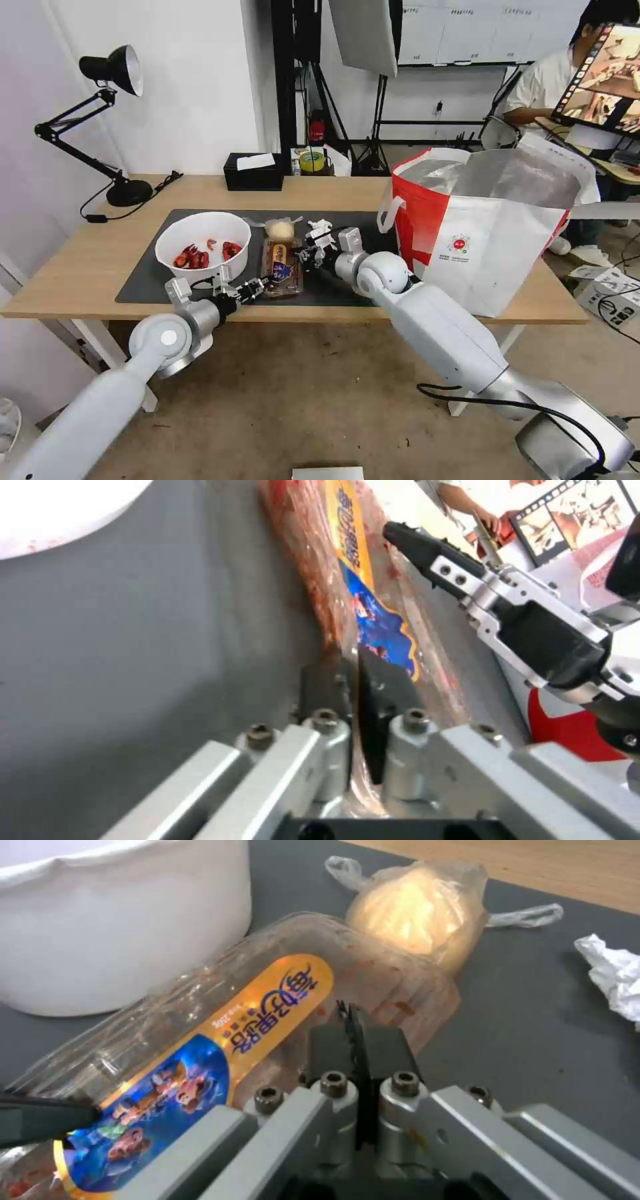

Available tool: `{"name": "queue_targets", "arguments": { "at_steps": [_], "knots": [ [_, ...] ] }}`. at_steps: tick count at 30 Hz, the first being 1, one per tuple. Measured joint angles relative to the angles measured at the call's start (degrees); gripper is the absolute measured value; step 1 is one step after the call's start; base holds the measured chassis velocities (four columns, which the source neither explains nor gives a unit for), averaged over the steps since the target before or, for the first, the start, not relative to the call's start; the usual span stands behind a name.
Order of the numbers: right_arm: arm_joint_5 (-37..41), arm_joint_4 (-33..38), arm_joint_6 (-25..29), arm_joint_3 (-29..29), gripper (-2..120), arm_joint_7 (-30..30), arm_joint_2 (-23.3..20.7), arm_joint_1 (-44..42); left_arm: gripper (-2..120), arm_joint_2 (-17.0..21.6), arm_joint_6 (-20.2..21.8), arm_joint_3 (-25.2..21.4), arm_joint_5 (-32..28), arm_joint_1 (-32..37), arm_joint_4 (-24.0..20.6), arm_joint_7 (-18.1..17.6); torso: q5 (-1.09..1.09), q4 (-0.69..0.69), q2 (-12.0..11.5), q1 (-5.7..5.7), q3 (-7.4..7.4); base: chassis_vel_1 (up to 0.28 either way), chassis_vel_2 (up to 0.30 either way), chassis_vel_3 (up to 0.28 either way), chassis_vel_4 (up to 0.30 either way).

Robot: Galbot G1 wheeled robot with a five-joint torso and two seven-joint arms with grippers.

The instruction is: Pick up the trash from the table and place it into the takeout bag.

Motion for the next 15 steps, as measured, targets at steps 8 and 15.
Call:
{"name": "queue_targets", "arguments": {
  "at_steps": [8,15],
  "knots": [
    [0.0,0.5,0.0,0.4,0,0.0,-0.1,-0.2,0,0.0,-0.1,-0.2,0.1,0.3,-0.1,0.0,0.0,0.0,0.0,0.0,0.0,0.0,0.0,0.0,0.0],
    [0.2,2.0,0.1,1.2,0,0.0,-0.7,-0.5,0,0.1,-0.4,-0.2,0.1,0.3,-0.5,-0.1,0.01,0.01,0.0,0.0,0.0,0.0,0.0,0.0,0.0]
  ]
}}
